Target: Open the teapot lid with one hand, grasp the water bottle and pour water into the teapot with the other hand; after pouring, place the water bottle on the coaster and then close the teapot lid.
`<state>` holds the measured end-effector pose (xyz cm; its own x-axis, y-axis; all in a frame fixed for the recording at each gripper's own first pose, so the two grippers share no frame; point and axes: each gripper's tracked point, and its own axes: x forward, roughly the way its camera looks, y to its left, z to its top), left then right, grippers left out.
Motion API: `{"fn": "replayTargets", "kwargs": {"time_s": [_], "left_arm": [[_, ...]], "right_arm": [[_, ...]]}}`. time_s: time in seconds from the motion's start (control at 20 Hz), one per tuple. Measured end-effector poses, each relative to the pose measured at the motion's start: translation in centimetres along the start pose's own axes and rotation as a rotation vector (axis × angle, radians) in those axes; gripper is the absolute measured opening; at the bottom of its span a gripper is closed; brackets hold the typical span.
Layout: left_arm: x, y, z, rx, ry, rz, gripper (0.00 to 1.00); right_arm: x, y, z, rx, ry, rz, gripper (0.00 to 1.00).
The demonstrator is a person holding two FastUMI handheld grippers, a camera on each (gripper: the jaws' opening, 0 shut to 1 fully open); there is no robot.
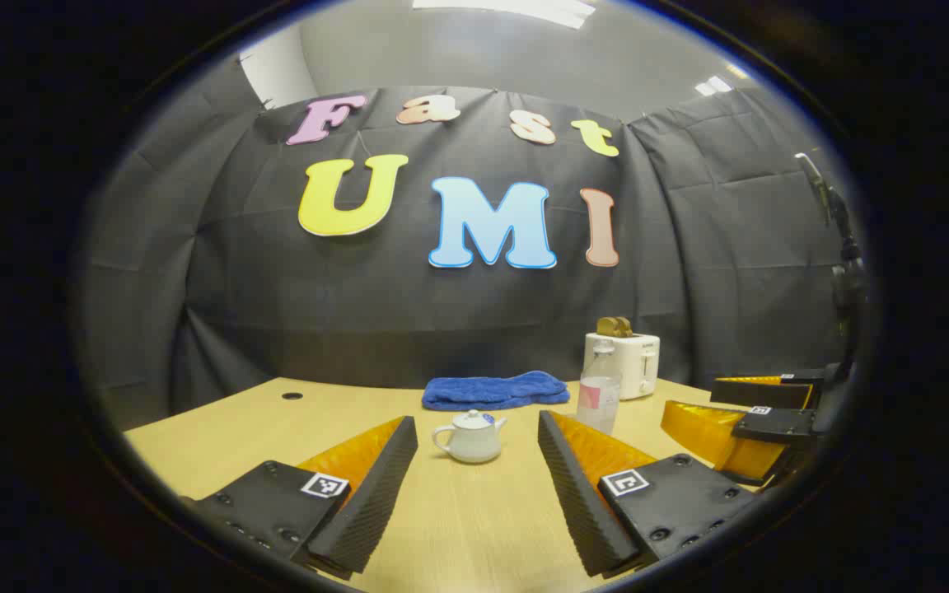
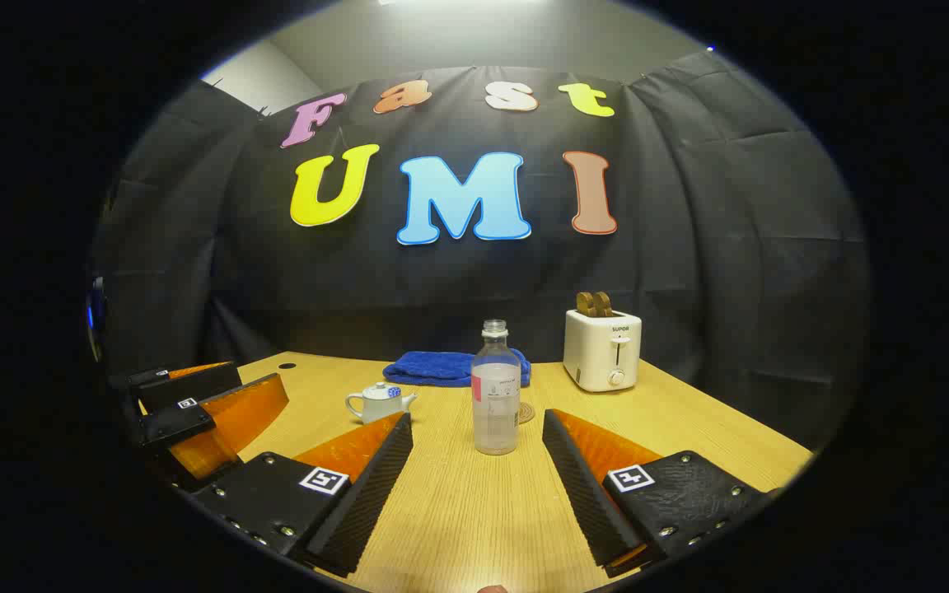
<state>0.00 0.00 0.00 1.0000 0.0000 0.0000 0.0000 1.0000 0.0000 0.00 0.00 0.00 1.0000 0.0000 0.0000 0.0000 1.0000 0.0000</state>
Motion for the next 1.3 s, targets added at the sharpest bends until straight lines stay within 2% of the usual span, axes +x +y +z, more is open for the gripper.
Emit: {"fn": "replayTargets", "kwargs": {"time_s": [0.9,1.3], "left_arm": [[0.0,-1.0,-0.5,-0.016,0.021,-0.026,0.96],[3.7,-0.3,-1.6,-0.029,0.057,-0.054,0.96]], "right_arm": [[-0.1,0.5,-0.1,-0.043,0.01,0.003,0.99],[3.2,-0.1,-0.6,-0.07,0.045,-0.011,0.99]]}}
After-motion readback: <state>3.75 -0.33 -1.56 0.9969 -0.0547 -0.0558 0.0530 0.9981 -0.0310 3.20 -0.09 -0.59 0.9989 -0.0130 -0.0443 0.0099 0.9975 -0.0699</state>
